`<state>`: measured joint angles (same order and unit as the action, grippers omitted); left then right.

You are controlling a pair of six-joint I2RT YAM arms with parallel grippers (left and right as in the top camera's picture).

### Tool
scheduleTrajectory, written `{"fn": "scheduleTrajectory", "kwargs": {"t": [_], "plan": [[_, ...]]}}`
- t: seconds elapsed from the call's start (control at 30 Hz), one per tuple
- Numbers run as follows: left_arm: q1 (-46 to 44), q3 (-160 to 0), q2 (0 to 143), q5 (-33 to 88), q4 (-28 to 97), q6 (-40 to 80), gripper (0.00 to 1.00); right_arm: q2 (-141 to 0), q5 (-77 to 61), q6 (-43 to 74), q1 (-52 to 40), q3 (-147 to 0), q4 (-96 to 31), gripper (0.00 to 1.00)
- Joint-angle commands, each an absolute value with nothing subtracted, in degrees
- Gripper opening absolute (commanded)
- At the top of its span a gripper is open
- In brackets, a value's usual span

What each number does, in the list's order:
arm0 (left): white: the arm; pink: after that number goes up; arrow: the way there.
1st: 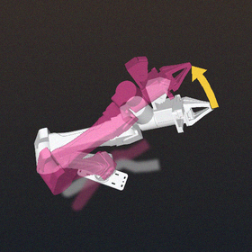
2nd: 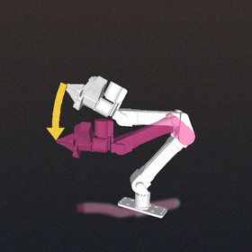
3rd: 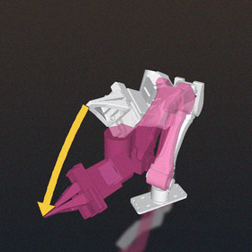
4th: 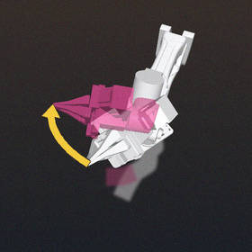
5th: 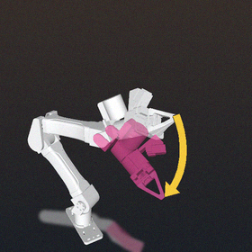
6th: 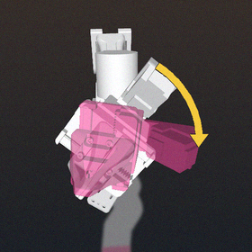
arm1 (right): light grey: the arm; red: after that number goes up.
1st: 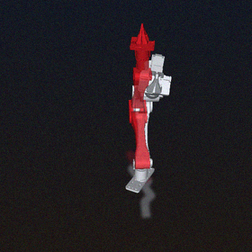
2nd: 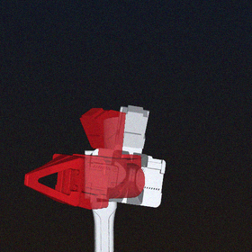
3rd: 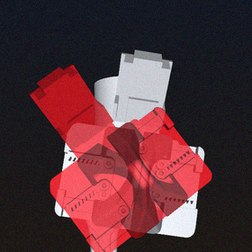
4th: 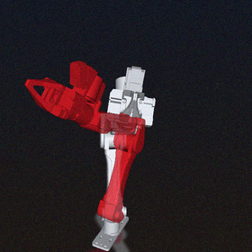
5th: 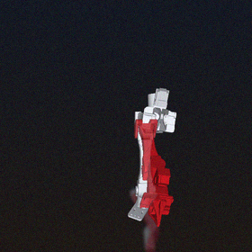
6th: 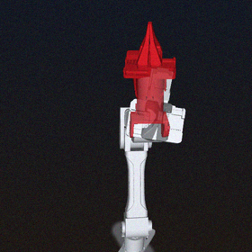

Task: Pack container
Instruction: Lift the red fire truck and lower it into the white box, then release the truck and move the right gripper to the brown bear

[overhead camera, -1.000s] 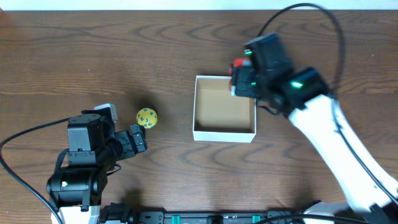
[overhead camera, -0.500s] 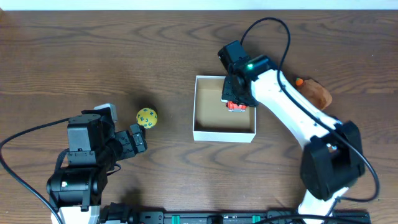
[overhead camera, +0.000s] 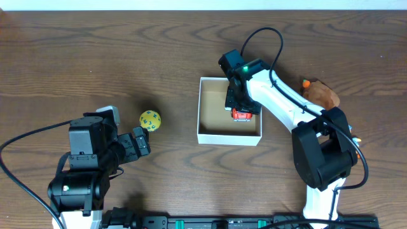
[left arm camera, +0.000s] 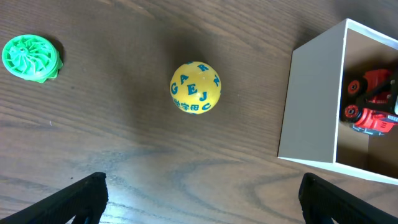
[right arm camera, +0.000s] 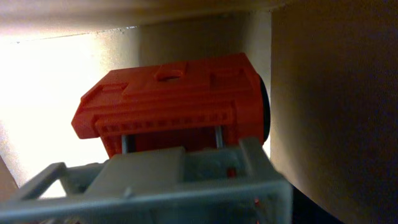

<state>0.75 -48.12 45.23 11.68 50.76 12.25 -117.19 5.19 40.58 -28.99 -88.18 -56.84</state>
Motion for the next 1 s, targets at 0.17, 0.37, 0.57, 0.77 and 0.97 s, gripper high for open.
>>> {"fn": "scheduleTrajectory", "kwargs": {"t": [0.17,0.37,0.57,0.77,0.97], "plan": [[0.8,-49.0,45.2,12.0,50.7,12.6,0.98,-117.5,6.2,41.5,-28.7,-88.8,-56.3,0.66],[0.8,-49.0,45.3,12.0,50.7,12.6,0.98,-117.4,6.2,41.5,-28.7,-88.8,-56.1,0.79],[0.8,-49.0,45.3,12.0,50.7,12.6,0.98,-116.7,6.3,41.5,-28.7,-88.9,-56.0,0.8],[0.8,-49.0,45.3,12.0,50.7,12.6,0.98,-114.6,7.2,39.4,-28.7,-89.5,-55.7,0.82],[0.8,-49.0,45.3,12.0,50.7,12.6,0.98,-109.6,8.6,29.8,-28.5,-98.7,-59.2,0.97]]}}
